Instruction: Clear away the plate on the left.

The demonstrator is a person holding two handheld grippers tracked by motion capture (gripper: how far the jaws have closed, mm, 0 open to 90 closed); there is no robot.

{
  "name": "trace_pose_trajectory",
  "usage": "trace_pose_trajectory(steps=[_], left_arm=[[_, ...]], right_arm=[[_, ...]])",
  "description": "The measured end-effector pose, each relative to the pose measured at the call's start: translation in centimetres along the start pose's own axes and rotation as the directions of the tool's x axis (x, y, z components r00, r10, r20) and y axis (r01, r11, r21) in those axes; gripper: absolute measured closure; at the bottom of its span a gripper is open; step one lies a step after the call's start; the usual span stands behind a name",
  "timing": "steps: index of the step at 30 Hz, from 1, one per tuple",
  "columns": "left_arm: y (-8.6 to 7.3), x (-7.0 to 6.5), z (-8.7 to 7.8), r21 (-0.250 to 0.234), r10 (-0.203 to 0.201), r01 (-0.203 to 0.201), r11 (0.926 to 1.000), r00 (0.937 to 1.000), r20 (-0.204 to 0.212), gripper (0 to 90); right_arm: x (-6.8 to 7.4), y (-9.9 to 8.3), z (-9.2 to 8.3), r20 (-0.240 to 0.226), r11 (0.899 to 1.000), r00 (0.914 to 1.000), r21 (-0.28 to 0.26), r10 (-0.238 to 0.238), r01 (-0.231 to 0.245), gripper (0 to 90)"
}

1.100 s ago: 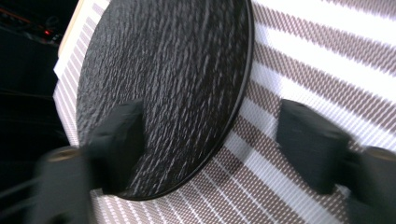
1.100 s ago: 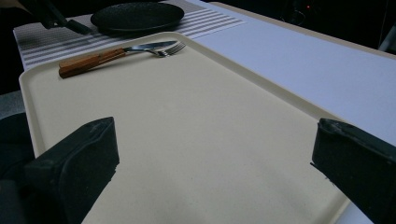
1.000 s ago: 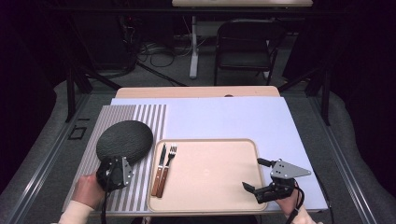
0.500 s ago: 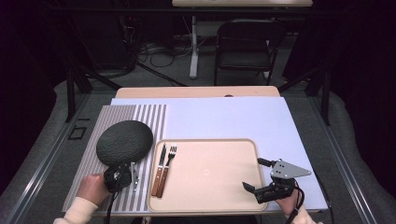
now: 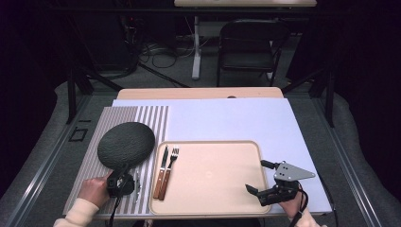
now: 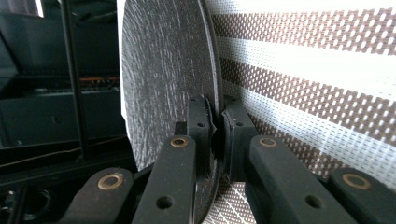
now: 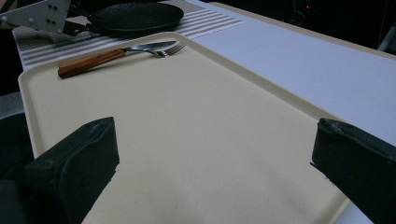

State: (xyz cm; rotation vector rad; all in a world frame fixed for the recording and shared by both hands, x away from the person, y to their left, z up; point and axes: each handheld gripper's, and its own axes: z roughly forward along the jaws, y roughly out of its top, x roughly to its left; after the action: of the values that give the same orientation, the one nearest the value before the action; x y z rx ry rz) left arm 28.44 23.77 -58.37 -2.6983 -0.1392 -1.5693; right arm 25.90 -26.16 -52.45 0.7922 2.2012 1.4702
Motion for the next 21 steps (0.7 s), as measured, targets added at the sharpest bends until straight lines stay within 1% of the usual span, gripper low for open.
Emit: trace_pose_trajectory(steps=[1, 2, 3, 4, 6, 8, 9, 11, 12, 13, 14, 15, 16, 17, 18, 21], left_arm=[[-0.06, -0.03, -0.17, -0.005, 0.004, -0.004, 1.0, 0.9997, -0.022, 85.7], [-0.11, 0.06, -0.27, -0.009, -0.001, 0.001, 1.0, 0.9994, -0.033, 86.7], [-0.22, 0.22, -0.28, -0.024, -0.009, 0.008, 0.9997, 0.9991, -0.042, 87.4], [-0.26, 0.35, -0.34, -0.023, -0.015, 0.014, 0.9996, 0.9993, -0.035, 87.6], [-0.3, 0.3, -0.39, -0.021, -0.001, 0.001, 0.9998, 0.9992, -0.039, 87.6], [-0.34, 0.23, -0.39, -0.023, -0.009, 0.008, 0.9997, 0.9991, -0.042, 87.6], [-0.36, 0.2, -0.39, -0.028, -0.007, 0.005, 0.9996, 0.9988, -0.048, 87.6], [-0.35, 0.22, -0.44, -0.036, -0.024, 0.021, 0.9991, 0.9977, -0.064, 87.2], [-0.34, 0.27, -0.46, -0.035, -0.021, 0.019, 0.9992, 0.9975, -0.067, 87.0], [-0.35, 0.23, -0.47, -0.038, -0.025, 0.022, 0.999, 0.9965, -0.08, 86.6], [-0.34, 0.35, -0.5, -0.036, -0.025, 0.023, 0.9991, 0.9966, -0.079, 86.1], [-0.35, 0.43, -0.53, -0.039, -0.023, 0.02, 0.999, 0.9958, -0.088, 86.1], [-0.39, 0.44, -0.55, -0.046, -0.031, 0.026, 0.9986, 0.9943, -0.102, 85.5], [-0.37, 0.58, -0.58, -0.038, -0.035, 0.032, 0.9988, 0.9953, -0.09, 85.2], [-0.4, 0.57, -0.61, -0.044, -0.032, 0.028, 0.9987, 0.9943, -0.102, 85.2], [-0.37, 0.75, -0.71, -0.044, -0.038, 0.033, 0.9985, 0.9933, -0.109, 84.4]], right_arm=[[0.0, 0.0, 0.0, 0.0, 1.0, 1.0, 0.0, 0.0, 0.0, 0.0], [0.0, 0.0, 0.01, 0.001, 1.0, 1.0, 0.0, 0.001, -0.001, 0.0], [-0.01, 0.0, 0.02, 0.001, 1.0, 1.0, 0.001, 0.001, -0.001, 0.0], [-0.02, -0.01, 0.03, 0.001, 1.0, 1.0, 0.002, 0.002, -0.002, 0.0], [-0.02, 0.0, 0.02, 0.002, 1.0, 1.0, 0.002, 0.002, -0.002, 0.0], [-0.03, -0.01, 0.01, 0.002, 1.0, 1.0, 0.0, 0.001, -0.001, 0.0], [-0.04, -0.01, 0.02, 0.002, 1.0, 1.0, 0.0, 0.001, -0.001, 0.0], [-0.07, -0.02, 0.01, 0.002, 1.0, 1.0, 0.0, 0.001, -0.001, 0.0], [-0.07, -0.02, 0.01, 0.003, 1.0, 1.0, 0.0, 0.001, -0.001, 0.0], [-0.08, -0.02, 0.0, 0.004, 1.0, 1.0, 0.0, 0.001, -0.001, 0.0], [-0.07, -0.02, 0.0, 0.004, 1.0, 1.0, -0.001, 0.002, -0.002, 0.0], [-0.09, -0.02, -0.01, 0.006, 1.0, 1.0, -0.001, 0.001, -0.001, 0.0], [-0.11, -0.02, -0.01, 0.006, 1.0, 1.0, -0.001, 0.002, -0.002, 0.0], [-0.12, -0.01, -0.02, 0.006, 1.0, 1.0, 0.0, 0.002, -0.002, 0.0], [-0.12, -0.02, -0.02, 0.008, 1.0, 1.0, -0.002, 0.002, -0.002, 0.0], [-0.11, -0.01, -0.04, 0.01, 1.0, 0.9999, -0.002, 0.002, -0.002, 0.0]])
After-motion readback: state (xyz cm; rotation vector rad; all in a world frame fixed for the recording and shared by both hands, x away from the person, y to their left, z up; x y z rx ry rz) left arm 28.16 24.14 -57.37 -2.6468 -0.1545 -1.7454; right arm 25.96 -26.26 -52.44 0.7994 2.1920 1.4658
